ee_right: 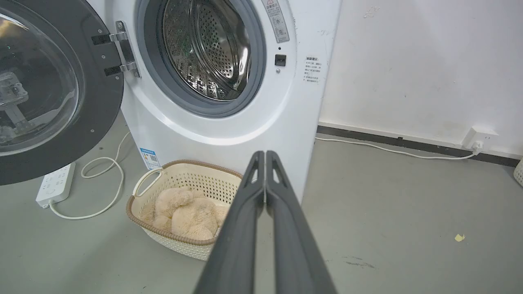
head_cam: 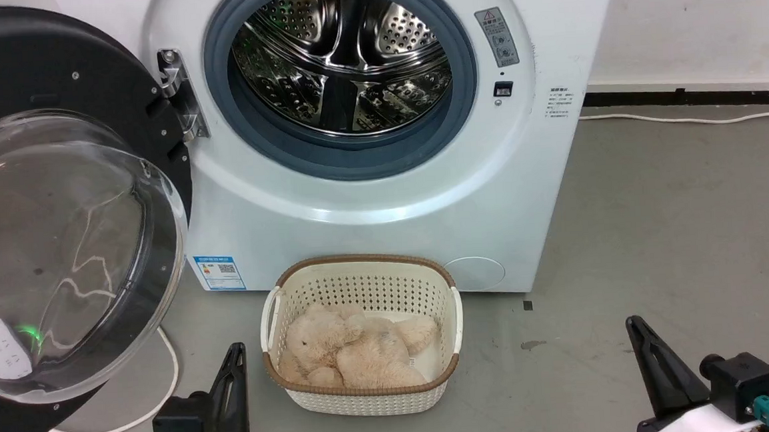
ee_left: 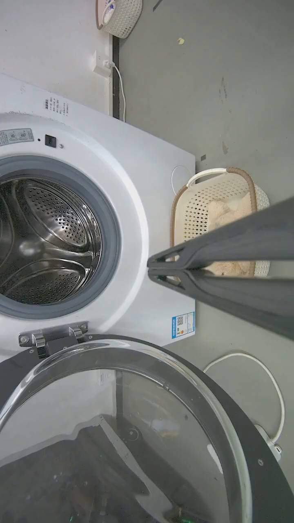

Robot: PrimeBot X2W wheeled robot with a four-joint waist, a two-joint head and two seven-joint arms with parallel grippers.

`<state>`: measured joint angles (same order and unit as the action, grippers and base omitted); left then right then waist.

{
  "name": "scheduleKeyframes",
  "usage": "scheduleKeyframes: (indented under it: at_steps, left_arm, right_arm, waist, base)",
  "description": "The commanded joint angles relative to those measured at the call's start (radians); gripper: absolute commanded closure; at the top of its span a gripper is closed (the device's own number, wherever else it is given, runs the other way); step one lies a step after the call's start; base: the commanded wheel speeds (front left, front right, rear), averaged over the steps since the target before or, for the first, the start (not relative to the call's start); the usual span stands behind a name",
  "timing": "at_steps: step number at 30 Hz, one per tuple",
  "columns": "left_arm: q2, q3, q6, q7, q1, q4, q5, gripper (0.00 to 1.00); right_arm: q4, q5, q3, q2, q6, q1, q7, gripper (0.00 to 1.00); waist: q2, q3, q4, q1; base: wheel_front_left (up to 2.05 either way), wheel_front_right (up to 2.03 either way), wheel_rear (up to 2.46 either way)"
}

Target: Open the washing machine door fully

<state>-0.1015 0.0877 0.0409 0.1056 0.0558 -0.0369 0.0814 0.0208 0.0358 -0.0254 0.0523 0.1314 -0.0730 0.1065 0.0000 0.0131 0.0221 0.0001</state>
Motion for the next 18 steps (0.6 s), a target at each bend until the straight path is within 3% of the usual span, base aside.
scheduleKeyframes:
  at_steps: [1,18]
  left_arm:
    - [0.007,-0.006,-0.003,-0.006,-0.017,0.005,-0.008,1.00]
    - [0.024,-0.037,-0.018,-0.044,-0.032,0.017,-0.037,1.00]
  right_arm:
    - [-0.006,-0.005,0.003,-0.001,0.000,0.016,-0.006,1.00]
    - [-0.012,-0.017,0.012,-0.002,-0.001,0.038,-0.045,1.00]
  waist:
    - [0.0000,0.000,-0.001,-0.0001]
    - [0.0000,-0.005,-0.009,-0.0001]
  base:
    - [0.00,0.00,0.00]
    - [0.00,0.00,0.00]
